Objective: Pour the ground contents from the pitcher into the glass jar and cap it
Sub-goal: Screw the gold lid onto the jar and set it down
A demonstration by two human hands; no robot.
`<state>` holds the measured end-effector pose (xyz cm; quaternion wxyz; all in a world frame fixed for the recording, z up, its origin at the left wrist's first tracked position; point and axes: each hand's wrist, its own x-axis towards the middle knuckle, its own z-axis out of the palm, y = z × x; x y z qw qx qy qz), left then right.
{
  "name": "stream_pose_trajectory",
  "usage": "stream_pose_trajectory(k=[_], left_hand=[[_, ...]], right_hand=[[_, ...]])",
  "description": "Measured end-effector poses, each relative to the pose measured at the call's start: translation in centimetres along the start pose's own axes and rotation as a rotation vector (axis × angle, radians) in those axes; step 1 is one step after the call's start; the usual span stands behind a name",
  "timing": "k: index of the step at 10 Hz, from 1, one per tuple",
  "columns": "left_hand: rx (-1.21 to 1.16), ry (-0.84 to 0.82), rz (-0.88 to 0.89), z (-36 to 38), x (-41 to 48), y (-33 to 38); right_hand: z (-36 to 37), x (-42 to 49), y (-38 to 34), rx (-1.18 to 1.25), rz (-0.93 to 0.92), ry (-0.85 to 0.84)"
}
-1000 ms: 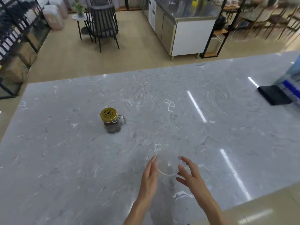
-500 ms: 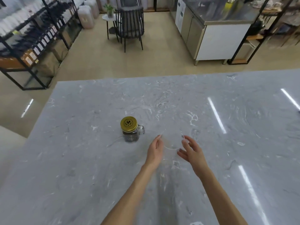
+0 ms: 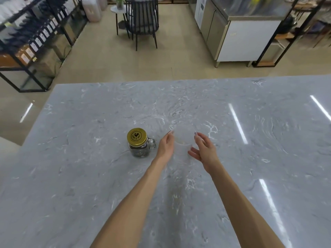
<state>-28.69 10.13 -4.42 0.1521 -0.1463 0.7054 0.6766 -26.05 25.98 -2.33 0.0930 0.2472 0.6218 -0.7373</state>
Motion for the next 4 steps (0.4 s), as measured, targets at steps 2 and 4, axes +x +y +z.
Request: stream_pose_trajectory(k=[2, 4], left_hand=[[0.048, 0.018, -0.023, 0.4, -0.6, 0.6], [-0.031, 0.058, -0.149, 0.0, -2.3, 2.4]], right_hand=[[-0.2, -0.7, -0.5, -0.005, 0.079, -0.035], [-1.2, -1.1, -0.8, 0.055, 0.143, -0.136]])
